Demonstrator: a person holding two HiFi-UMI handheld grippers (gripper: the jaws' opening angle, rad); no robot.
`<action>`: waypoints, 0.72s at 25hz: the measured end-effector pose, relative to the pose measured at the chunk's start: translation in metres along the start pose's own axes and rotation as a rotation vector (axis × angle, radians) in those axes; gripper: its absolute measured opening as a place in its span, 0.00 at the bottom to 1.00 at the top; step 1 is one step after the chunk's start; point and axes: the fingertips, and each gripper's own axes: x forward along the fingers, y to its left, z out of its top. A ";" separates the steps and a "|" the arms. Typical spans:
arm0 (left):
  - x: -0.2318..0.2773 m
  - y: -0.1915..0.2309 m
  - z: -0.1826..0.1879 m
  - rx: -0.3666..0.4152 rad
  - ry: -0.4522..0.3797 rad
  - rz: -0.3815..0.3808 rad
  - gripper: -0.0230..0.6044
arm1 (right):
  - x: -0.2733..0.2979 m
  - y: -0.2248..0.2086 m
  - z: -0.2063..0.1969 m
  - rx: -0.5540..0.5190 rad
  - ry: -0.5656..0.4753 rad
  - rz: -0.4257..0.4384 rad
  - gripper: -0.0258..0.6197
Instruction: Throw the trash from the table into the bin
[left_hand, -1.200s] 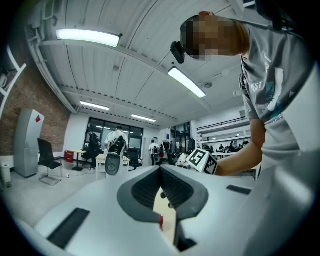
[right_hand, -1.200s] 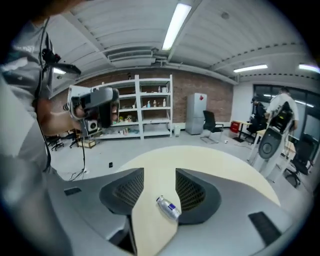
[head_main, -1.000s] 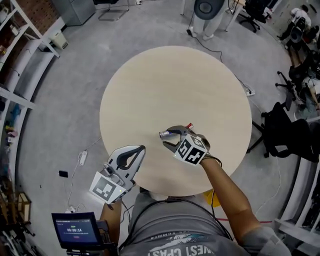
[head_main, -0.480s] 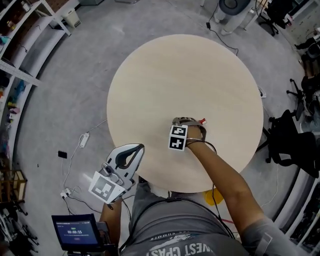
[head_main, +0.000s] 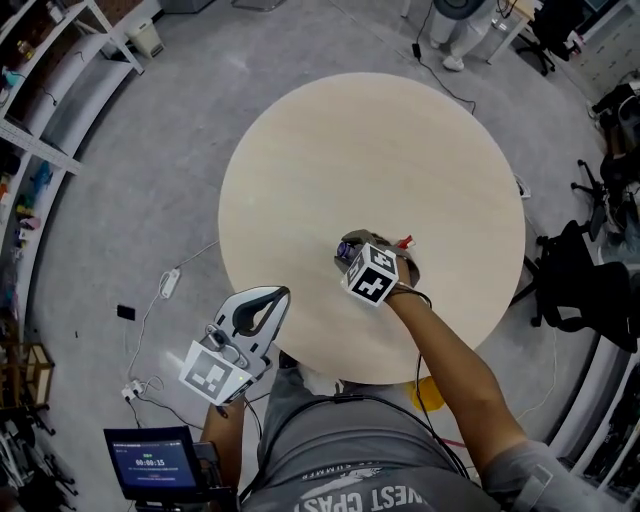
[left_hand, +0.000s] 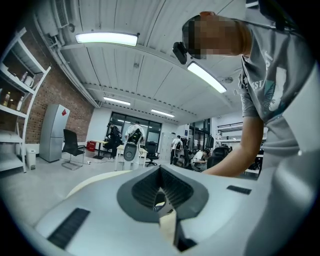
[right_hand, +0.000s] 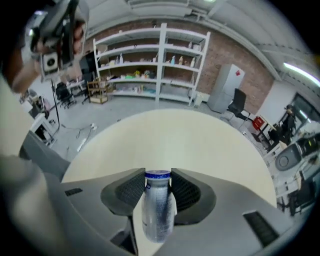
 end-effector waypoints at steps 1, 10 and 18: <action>0.003 -0.001 0.003 0.004 -0.005 -0.009 0.10 | -0.016 -0.001 0.011 0.041 -0.060 -0.004 0.31; 0.019 -0.030 0.034 0.065 -0.037 -0.130 0.10 | -0.164 0.007 0.068 0.275 -0.429 -0.062 0.31; -0.023 -0.058 0.092 0.128 -0.092 -0.261 0.10 | -0.288 0.047 0.119 0.379 -0.650 -0.185 0.31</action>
